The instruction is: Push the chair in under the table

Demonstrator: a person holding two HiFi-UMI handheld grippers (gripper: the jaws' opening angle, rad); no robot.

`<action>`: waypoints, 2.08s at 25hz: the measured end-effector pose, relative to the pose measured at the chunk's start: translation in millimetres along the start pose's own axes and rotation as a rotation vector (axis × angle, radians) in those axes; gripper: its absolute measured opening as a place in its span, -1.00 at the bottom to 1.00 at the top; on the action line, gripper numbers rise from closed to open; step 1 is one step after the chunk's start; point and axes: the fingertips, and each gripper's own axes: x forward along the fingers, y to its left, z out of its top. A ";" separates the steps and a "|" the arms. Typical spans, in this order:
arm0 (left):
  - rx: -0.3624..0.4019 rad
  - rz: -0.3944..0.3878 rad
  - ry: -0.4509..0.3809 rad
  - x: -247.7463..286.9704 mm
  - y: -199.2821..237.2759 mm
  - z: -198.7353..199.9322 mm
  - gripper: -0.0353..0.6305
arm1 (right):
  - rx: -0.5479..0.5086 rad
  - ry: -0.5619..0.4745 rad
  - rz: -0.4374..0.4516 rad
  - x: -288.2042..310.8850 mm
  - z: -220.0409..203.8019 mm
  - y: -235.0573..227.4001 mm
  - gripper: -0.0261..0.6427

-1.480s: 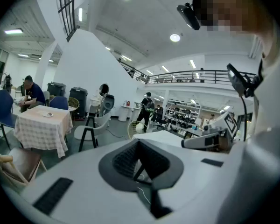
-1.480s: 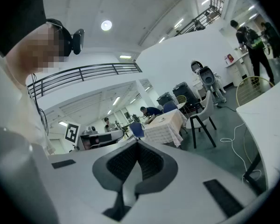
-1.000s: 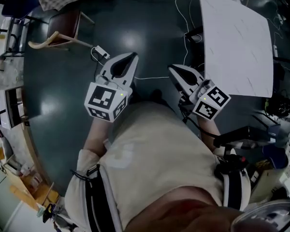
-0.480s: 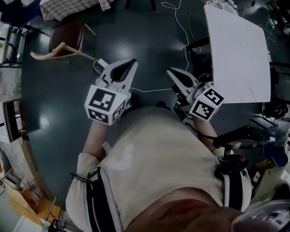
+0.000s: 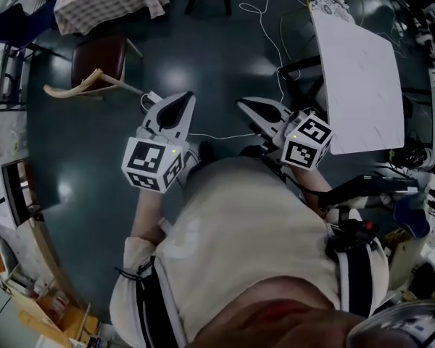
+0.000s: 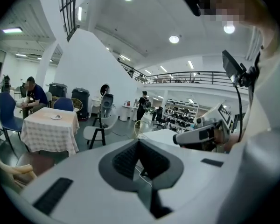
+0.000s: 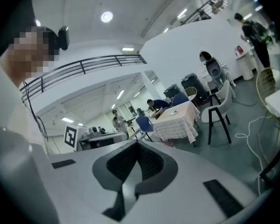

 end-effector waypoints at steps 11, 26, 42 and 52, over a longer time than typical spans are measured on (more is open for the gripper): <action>-0.039 0.037 -0.009 21.3 18.7 -14.3 -0.88 | -0.101 -0.020 -0.084 19.0 8.9 -37.4 -0.89; -0.030 0.205 0.031 132.9 71.6 53.9 -0.88 | 0.000 -0.014 0.213 83.8 105.7 -118.8 -0.89; -0.014 0.242 0.118 290.9 95.5 119.0 -0.88 | 0.243 -0.067 0.292 53.8 196.1 -274.8 -0.89; 0.061 0.255 0.149 364.9 100.8 144.3 -0.88 | 0.281 -0.143 0.232 41.0 246.3 -364.7 -0.89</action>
